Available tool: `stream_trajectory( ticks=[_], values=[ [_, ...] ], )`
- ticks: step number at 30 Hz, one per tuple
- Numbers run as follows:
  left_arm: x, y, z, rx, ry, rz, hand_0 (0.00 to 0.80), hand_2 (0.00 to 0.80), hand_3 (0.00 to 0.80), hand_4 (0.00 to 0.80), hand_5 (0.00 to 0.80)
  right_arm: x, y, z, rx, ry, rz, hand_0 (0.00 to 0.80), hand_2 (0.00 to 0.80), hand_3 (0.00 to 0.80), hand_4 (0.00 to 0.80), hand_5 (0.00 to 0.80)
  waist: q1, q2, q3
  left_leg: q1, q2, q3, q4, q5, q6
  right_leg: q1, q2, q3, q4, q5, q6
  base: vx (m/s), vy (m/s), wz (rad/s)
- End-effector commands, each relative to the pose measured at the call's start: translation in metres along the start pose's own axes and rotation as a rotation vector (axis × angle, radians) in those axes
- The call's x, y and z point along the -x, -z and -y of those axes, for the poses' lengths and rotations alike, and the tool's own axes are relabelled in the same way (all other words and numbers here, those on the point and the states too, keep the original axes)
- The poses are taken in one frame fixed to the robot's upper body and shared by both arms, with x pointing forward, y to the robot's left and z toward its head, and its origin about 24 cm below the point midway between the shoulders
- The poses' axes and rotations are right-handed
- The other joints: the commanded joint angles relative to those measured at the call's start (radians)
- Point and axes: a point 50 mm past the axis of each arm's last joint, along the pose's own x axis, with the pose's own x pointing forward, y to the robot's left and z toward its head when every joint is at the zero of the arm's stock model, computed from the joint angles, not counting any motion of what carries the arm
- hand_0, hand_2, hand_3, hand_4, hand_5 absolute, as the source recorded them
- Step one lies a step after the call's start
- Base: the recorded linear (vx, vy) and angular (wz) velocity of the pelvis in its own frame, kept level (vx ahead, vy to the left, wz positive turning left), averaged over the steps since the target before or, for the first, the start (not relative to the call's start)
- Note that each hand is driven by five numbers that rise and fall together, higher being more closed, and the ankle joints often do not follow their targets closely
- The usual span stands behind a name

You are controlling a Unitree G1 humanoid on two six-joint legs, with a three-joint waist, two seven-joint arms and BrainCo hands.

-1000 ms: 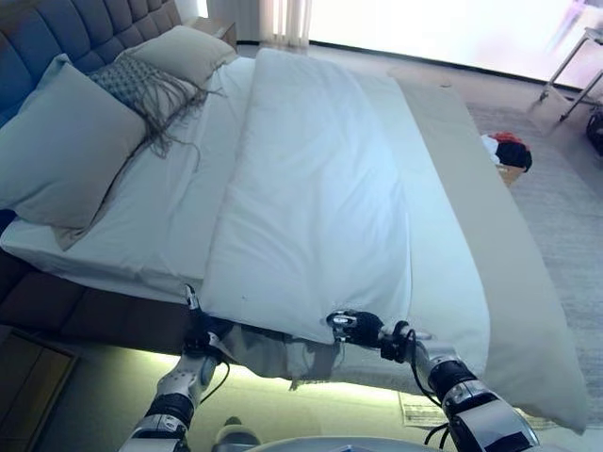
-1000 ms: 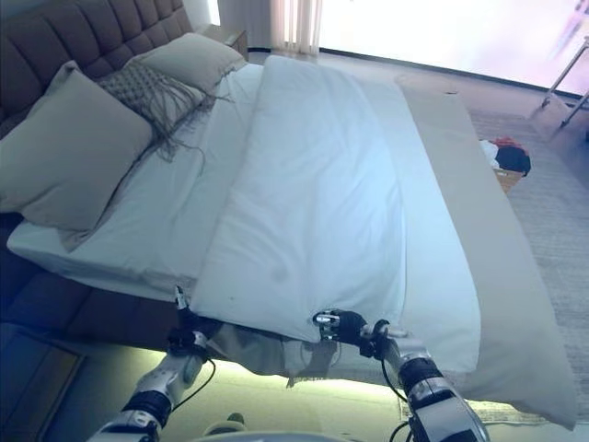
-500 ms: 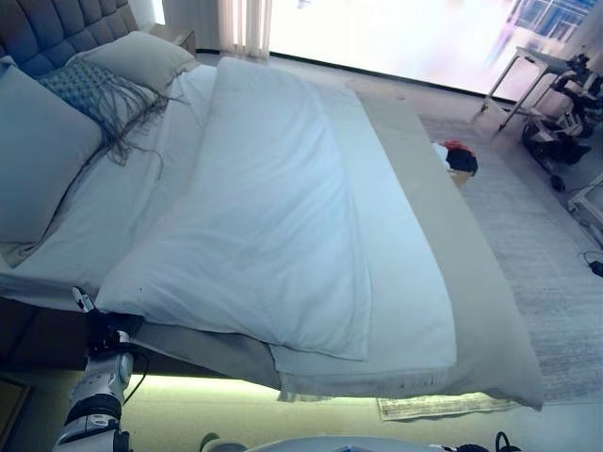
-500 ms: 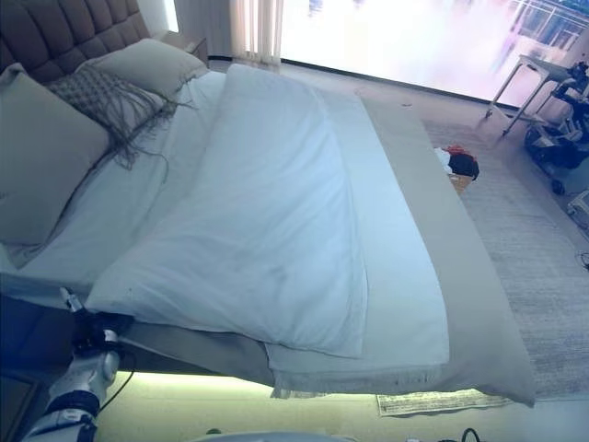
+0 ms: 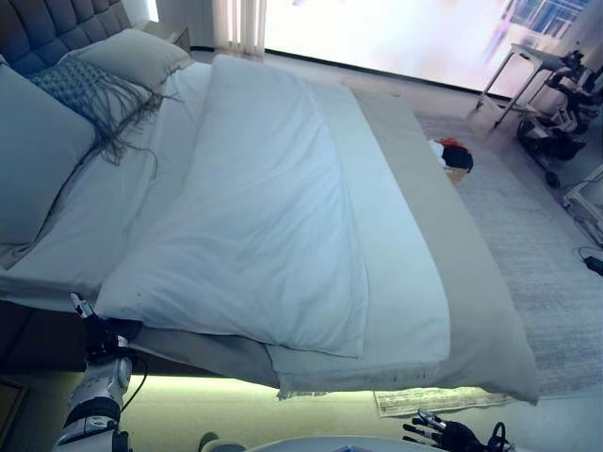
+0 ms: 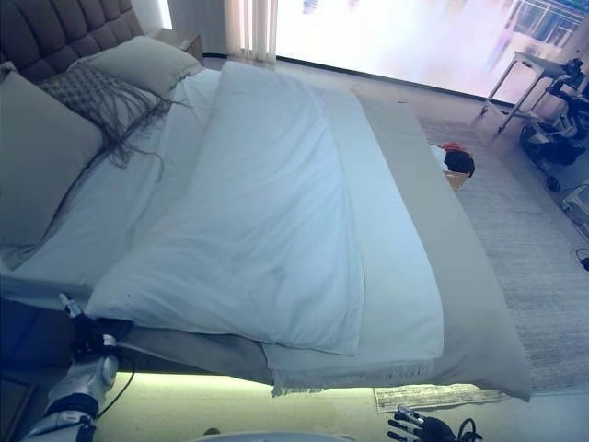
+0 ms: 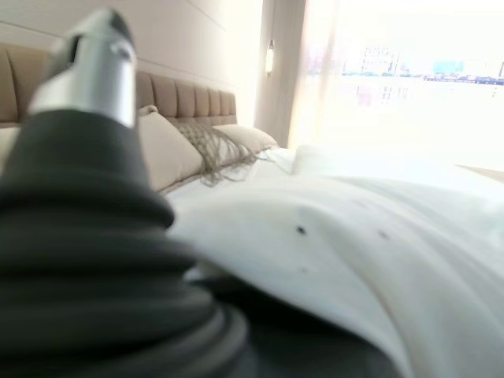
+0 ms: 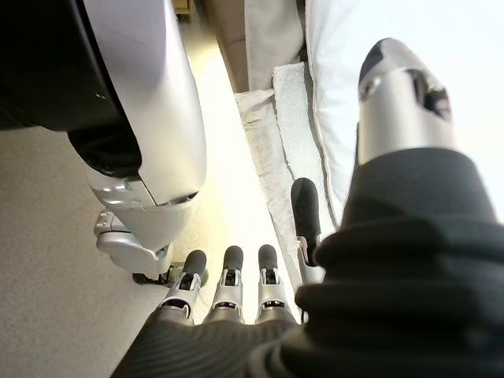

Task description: Make the bed neatly

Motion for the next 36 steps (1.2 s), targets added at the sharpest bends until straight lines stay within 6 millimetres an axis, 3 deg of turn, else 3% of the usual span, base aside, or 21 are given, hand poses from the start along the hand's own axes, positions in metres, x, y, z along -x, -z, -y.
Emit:
stream_trajectory(
  ticks=[1, 12, 15, 22, 31, 36],
  values=[
    [0.001, -0.083, 0.053, 0.026, 0.292, 0.366, 0.000, 0.000, 0.000, 0.000, 0.000, 0.022, -0.009, 0.021, -0.001, 0.086, 0.041, 0.000, 0.000, 0.000, 0.000, 0.000, 0.094, 0.063, -0.037, -0.026, -0.015, -0.007, 0.089, -0.114, 0.041, -0.058, -0.120, 0.022, 0.059, 0.018, 0.066, -0.039, 0.002, 0.00],
    [0.047, -0.119, 0.014, 0.128, 0.208, 0.674, 0.000, 0.000, 0.000, 0.000, 0.000, 0.011, -0.020, 0.010, 0.013, 0.057, 0.066, 0.000, 0.000, 0.000, 0.000, 0.000, 0.168, 0.054, -0.041, -0.042, -0.029, -0.057, 0.073, -0.105, 0.038, -0.037, -0.113, -0.025, 0.042, 0.010, 0.054, -0.044, -0.006, -0.02],
    [0.058, -0.133, 0.013, 0.112, 0.200, 0.751, 0.000, 0.000, 0.000, 0.000, 0.000, 0.011, -0.024, 0.010, 0.017, 0.054, 0.072, 0.000, 0.000, 0.000, 0.000, 0.000, 0.182, 0.054, -0.043, -0.043, -0.029, -0.069, 0.066, -0.099, 0.035, -0.029, -0.111, -0.037, 0.032, 0.011, 0.053, -0.045, 0.007, 0.02],
    [0.077, -0.172, 0.032, 0.077, 0.207, 0.869, 0.000, 0.000, 0.000, 0.000, 0.000, 0.014, -0.029, 0.012, 0.016, 0.069, 0.087, 0.000, 0.000, 0.000, 0.000, 0.000, 0.216, 0.073, -0.049, -0.052, -0.038, -0.101, 0.053, -0.085, 0.032, -0.024, -0.108, -0.062, 0.028, 0.005, 0.048, -0.043, 0.038, -0.05],
    [0.080, -0.192, 0.053, 0.055, 0.228, 0.866, 0.000, 0.000, 0.000, 0.000, 0.000, 0.018, -0.027, 0.016, 0.016, 0.093, 0.072, 0.000, 0.000, 0.000, 0.000, 0.000, 0.237, 0.075, -0.036, -0.079, -0.043, -0.125, 0.057, -0.080, 0.030, -0.037, -0.110, -0.085, 0.042, -0.006, 0.047, -0.035, 0.056, -0.02],
    [0.046, -0.171, 0.075, 0.064, 0.306, 0.758, 0.000, 0.000, 0.000, 0.000, 0.000, 0.005, -0.039, 0.003, 0.041, 0.070, 0.136, 0.000, 0.000, 0.000, 0.000, 0.000, 0.249, 0.050, 0.055, -0.190, -0.029, -0.143, 0.158, -0.106, 0.025, -0.136, -0.119, -0.087, 0.142, -0.032, 0.037, -0.221, -0.056, 0.08]
  ],
)
